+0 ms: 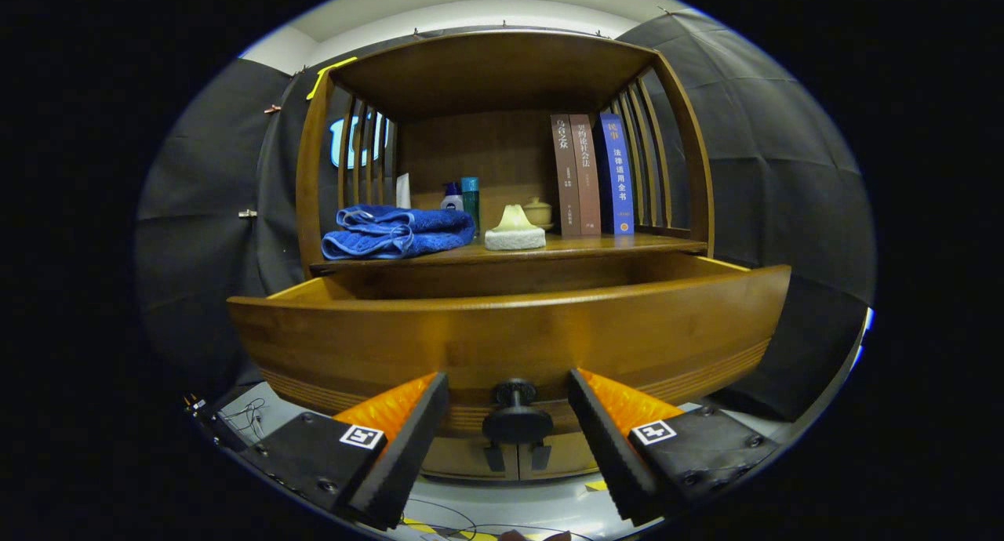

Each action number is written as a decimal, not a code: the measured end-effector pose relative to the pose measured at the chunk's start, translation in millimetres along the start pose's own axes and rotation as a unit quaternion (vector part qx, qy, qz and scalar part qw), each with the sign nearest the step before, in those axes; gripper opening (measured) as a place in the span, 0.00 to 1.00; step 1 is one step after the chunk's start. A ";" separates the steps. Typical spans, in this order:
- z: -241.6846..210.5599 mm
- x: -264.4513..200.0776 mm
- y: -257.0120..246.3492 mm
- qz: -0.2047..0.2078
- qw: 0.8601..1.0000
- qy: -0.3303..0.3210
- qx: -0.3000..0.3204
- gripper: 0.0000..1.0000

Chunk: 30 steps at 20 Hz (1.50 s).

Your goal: Pull open the drawer, take out the items inside it, and place them on the countertop above the cabinet.

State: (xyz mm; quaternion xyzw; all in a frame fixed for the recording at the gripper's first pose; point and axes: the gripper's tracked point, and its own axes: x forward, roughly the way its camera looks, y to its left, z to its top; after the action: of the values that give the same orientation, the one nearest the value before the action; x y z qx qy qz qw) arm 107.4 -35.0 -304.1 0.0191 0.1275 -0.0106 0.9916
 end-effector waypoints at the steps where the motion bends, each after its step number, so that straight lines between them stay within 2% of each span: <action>1: 0.0 3.2 0.1 -0.001 1.000 0.008 -0.002 0.99; 17: 17.1 102.7 1.1 -0.005 0.999 -0.002 -0.035 0.99; 23: 20.1 121.7 0.5 -0.007 0.999 0.003 -0.035 0.99; 30: 16.7 121.3 1.4 -0.011 0.999 0.001 -0.039 0.99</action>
State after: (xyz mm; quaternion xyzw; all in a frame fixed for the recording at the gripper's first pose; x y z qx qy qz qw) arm 229.0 -36.2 -318.6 -0.0212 0.1294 -0.0163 0.9912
